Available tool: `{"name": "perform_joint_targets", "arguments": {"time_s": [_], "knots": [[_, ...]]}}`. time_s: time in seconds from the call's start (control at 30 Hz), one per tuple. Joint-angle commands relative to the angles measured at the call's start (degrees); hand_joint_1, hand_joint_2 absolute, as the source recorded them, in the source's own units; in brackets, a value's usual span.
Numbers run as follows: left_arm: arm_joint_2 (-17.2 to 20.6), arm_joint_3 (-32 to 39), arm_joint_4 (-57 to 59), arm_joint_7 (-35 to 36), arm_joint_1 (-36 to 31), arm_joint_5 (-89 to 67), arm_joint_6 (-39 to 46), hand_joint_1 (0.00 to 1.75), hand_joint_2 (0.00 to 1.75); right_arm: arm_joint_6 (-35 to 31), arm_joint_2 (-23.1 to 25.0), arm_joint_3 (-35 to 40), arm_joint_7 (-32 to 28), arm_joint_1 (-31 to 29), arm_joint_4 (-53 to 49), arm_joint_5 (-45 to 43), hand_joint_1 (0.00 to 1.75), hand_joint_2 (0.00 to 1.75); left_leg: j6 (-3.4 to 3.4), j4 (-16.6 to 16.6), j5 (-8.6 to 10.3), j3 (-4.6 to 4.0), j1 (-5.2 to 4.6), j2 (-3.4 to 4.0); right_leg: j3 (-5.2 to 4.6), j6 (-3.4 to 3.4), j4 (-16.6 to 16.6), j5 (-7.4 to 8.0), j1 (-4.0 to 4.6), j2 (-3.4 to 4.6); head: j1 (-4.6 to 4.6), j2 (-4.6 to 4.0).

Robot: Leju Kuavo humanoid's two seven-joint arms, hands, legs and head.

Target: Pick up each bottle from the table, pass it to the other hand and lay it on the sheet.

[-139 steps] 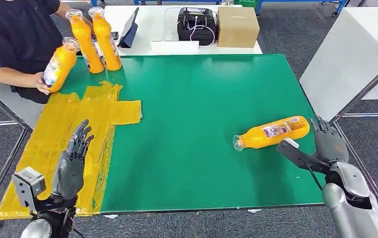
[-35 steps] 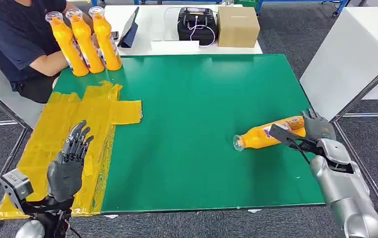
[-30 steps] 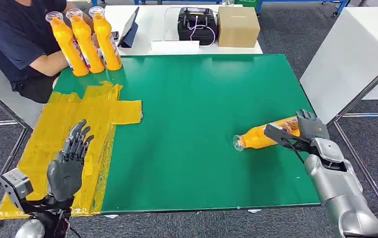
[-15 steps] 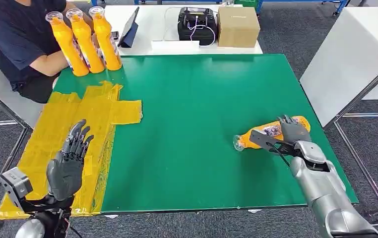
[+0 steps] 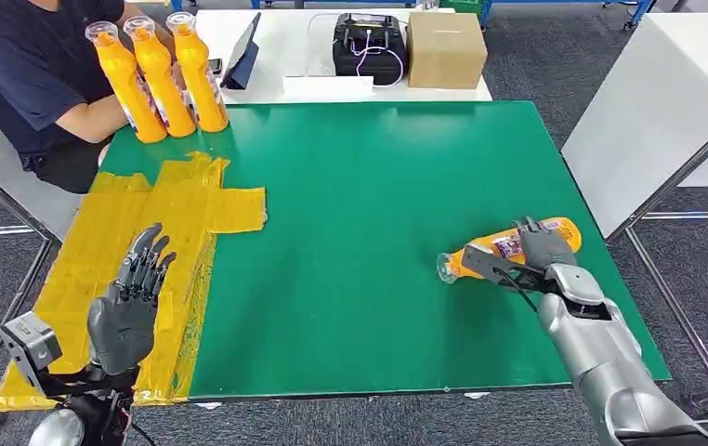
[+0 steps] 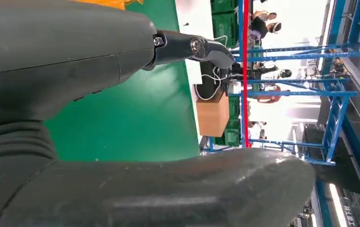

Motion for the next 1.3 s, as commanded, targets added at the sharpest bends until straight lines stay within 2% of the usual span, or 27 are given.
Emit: {"name": "perform_joint_targets", "arguments": {"time_s": [0.03,0.07,0.1,0.37,0.53,0.57,0.6,0.73,0.77,0.97,1.0,1.3], "knots": [[-0.08,0.77,4.86,0.1,-2.84,0.19,-0.32,0.0,0.0,0.56,1.56,4.94,-0.59,-5.32,7.93,1.93,0.0,1.75,-0.02,-0.04,-0.05,0.15,-0.05,0.12,0.1,0.0,-0.01,-0.04,-0.05,0.1,0.0,0.0],[-0.11,0.8,4.93,0.05,-2.94,0.19,-0.26,0.0,0.0,0.26,1.85,5.41,-1.14,-5.42,8.3,2.21,0.0,1.75,-0.05,-0.09,-0.17,0.44,-0.08,0.24,0.36,-0.01,-0.04,-0.14,-0.08,0.19,0.0,0.0],[-0.1,0.82,4.96,0.0,-3.03,0.17,-0.2,0.0,0.0,0.27,2.31,5.94,-1.99,-5.44,8.64,2.33,0.0,1.75,-0.03,-0.04,-0.06,0.19,-0.03,0.14,0.14,-0.01,-0.02,-0.04,-0.03,0.11,0.0,0.0],[0.04,0.86,6.25,-0.33,-4.16,0.6,-0.45,0.0,0.0,2.14,2.32,10.53,-6.63,-4.91,12.06,2.26,0.0,1.75,-0.03,-0.06,-0.07,0.23,-0.03,0.07,0.2,-0.01,-0.04,-0.07,-0.03,0.04,-0.02,0.0],[0.05,0.82,6.43,-0.37,-4.31,0.64,-0.46,0.0,0.0,2.48,1.99,10.94,-6.88,-4.77,12.58,2.24,0.0,1.75,-0.02,-0.07,-0.06,0.27,-0.01,0.07,0.24,0.0,-0.07,-0.07,-0.01,0.01,0.0,0.0],[0.08,0.76,6.78,-0.41,-4.51,0.68,-0.49,0.0,0.0,3.76,1.83,11.81,-7.48,-5.14,13.27,2.55,0.0,1.75,-0.04,-0.15,-0.15,0.55,-0.04,0.1,0.51,0.0,-0.14,-0.16,-0.04,0.02,0.0,0.0],[0.08,0.62,7.18,-0.48,-4.87,0.78,-0.53,0.0,0.0,4.52,1.53,12.54,-7.78,-5.2,13.98,2.62,0.0,1.75,-0.03,-0.08,-0.07,0.35,-0.01,0.07,0.3,0.0,-0.08,-0.08,-0.02,0.0,0.0,0.0],[0.14,0.0,8.76,-0.71,-6.32,0.95,-0.49,0.0,0.0,6.12,1.01,14.5,-8.82,-4.72,16.68,2.13,0.0,1.75,-0.04,-0.14,-0.05,0.46,0.0,-0.04,0.42,-0.01,-0.14,-0.1,-0.01,-0.12,0.0,0.0],[0.14,-0.21,9.11,-0.72,-6.65,0.96,-0.49,0.0,0.0,6.75,0.91,14.7,-9.03,-4.55,17.23,1.78,1.75,1.75,-0.03,-0.11,-0.03,0.42,0.02,-0.08,0.37,-0.01,-0.12,-0.09,0.01,-0.15,0.02,0.0],[0.2,-1.13,10.18,-0.63,-7.87,1.1,-0.25,0.0,0.0,7.41,1.2,15.56,-8.96,-4.09,18.45,0.66,1.75,1.75,-0.04,-0.2,-0.02,0.76,0.04,-0.15,0.66,-0.02,-0.24,-0.1,0.02,-0.22,0.0,0.0],[0.2,-1.3,10.24,-0.52,-8.01,1.16,-0.21,0.0,0.0,7.55,1.56,15.82,-8.71,-3.99,18.38,0.46,1.75,1.75,-0.04,-0.09,-0.05,0.82,0.06,-0.18,0.31,-0.04,-0.13,-0.16,0.03,-0.23,0.0,0.0],[-0.12,-2.1,10.43,0.07,-8.6,1.1,-0.05,0.0,0.0,7.91,4.46,16.96,-7.9,-3.9,18.09,0.6,1.75,1.75,-0.09,-0.11,-0.18,0.98,0.09,-0.07,0.38,0.02,-0.19,-0.23,0.06,-0.06,0.02,0.0]]}}
